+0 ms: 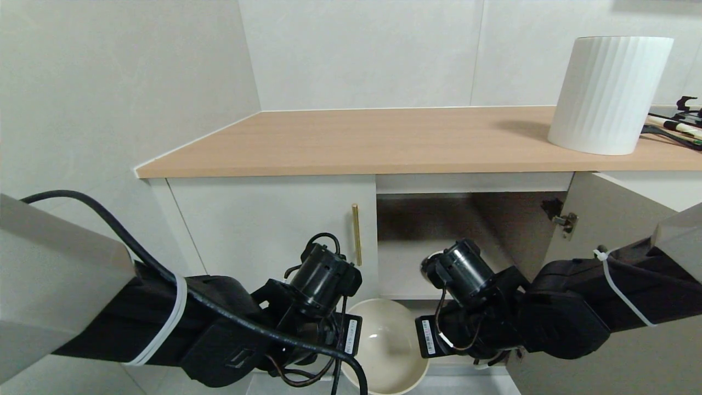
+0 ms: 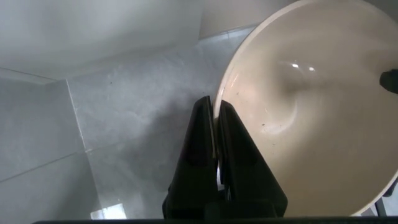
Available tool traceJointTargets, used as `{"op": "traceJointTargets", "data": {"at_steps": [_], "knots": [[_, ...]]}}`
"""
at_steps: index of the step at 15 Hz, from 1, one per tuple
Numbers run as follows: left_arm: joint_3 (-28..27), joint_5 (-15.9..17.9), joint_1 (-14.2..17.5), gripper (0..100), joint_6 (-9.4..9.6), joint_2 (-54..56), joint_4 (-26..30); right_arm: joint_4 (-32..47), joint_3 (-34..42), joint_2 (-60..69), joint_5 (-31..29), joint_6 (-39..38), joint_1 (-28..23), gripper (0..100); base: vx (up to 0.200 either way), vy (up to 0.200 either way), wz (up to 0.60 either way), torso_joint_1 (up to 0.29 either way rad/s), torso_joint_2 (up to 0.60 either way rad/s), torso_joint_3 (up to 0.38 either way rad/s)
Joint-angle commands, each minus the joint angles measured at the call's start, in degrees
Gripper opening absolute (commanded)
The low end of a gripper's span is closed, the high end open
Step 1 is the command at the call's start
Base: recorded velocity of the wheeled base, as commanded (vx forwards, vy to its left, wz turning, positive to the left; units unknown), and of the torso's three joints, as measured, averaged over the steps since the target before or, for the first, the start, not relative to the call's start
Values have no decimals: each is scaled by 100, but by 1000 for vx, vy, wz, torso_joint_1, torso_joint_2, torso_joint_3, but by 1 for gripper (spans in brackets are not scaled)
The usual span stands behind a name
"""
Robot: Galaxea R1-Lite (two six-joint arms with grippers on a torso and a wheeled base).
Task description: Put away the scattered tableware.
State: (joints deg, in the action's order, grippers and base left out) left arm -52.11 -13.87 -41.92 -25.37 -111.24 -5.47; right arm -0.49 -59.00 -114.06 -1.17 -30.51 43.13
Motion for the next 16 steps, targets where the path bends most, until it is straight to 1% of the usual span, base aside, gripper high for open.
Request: {"op": "traceJointTargets", "data": {"at_steps": [1, 4, 5, 6, 7, 8, 13, 14, 16], "knots": [[8, -10, 0, 0, -12, 15, 2, 5, 3, -29, -6, 2, 2, 0, 0, 0, 0, 0, 0, 0], [26, -37, 0, 0, -12, 23, 2, 5, -6, -38, -6, 10, 2, 0, 0, 0, 0, 0, 0, 0], [26, -45, 0, 100, -12, 23, 2, 5, -6, -38, -6, 2, 2, 0, 0, 0, 0, 0, 0, 0], [17, -45, 0, 100, -12, 32, -6, 5, -6, -47, -6, 2, 2, 0, 0, 0, 0, 0, 0, 0], [0, -37, 0, 100, -56, 32, -6, 5, -6, -64, -6, 10, 2, 0, 0, 0, 0, 0, 0, 0], [-9, -37, 0, 100, -144, 32, -6, 5, -6, -64, -6, 10, 2, 0, 0, 0, 0, 0, 0, 0], [-18, -37, 0, 100, -170, 67, -24, -4, -24, -82, -6, -7, 2, 0, 0, 0, 0, 0, 0, 0], [17, -37, 0, 100, -170, 120, -173, -4, -94, -117, -59, -16, -33, 0, 0, 0, 0, 0, 0, 0], [44, -37, 18, 100, -179, 182, -279, -57, -226, -222, -437, -86, -252, 0, 0, 0, 0, 0, 0, 0]]}}
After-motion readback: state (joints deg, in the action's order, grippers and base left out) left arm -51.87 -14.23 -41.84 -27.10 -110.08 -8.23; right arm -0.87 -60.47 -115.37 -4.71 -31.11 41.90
